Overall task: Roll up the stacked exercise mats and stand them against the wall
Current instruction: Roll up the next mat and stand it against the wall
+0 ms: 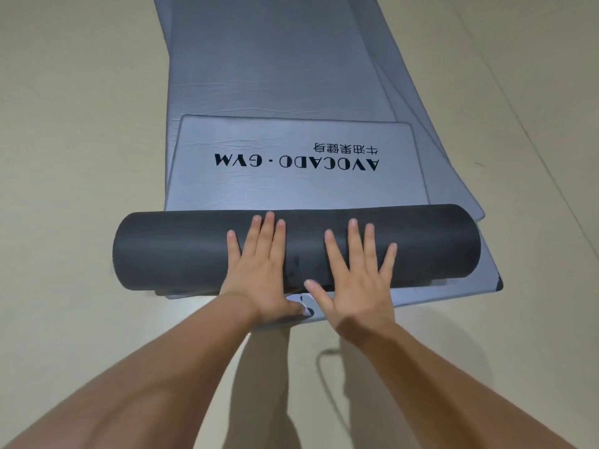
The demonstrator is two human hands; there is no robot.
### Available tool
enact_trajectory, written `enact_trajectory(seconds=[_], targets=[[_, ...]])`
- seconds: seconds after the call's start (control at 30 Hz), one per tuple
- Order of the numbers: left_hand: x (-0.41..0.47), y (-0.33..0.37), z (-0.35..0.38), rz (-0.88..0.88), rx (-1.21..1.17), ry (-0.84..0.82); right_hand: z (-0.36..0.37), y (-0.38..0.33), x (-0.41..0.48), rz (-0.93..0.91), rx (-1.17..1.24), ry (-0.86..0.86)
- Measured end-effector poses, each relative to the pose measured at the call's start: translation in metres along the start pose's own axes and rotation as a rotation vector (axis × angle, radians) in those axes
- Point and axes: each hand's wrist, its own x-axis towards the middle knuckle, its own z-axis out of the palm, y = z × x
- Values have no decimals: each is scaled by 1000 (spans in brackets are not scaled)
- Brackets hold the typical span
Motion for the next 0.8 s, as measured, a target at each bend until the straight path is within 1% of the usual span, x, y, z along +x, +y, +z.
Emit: enact_trajectory(seconds=[0.13, 0.23, 0.3, 0.37, 0.5, 0.57, 0.63, 0.8], targets=[[25, -6, -14, 13, 16, 1, 10, 13, 12, -25, -22, -2], [45, -7, -32, 5, 19, 27, -1, 11, 43, 18, -52, -84], [49, -5, -38, -16, 66, 92, -12, 12, 62, 45, -65, -159], [42, -4, -33, -53, 129, 156, -24, 12, 80, 66, -74, -199], [30, -8, -19, -80, 201, 138, -38, 12, 103, 88, -33, -257], [39, -11, -22, -79, 220, 130, -42, 16, 109, 50, -62, -300], [49, -13, -27, -79, 228, 133, -45, 19, 118, 0, -140, -339], [72, -20, -43, -78, 249, 134, -53, 25, 151, -55, -226, -380]])
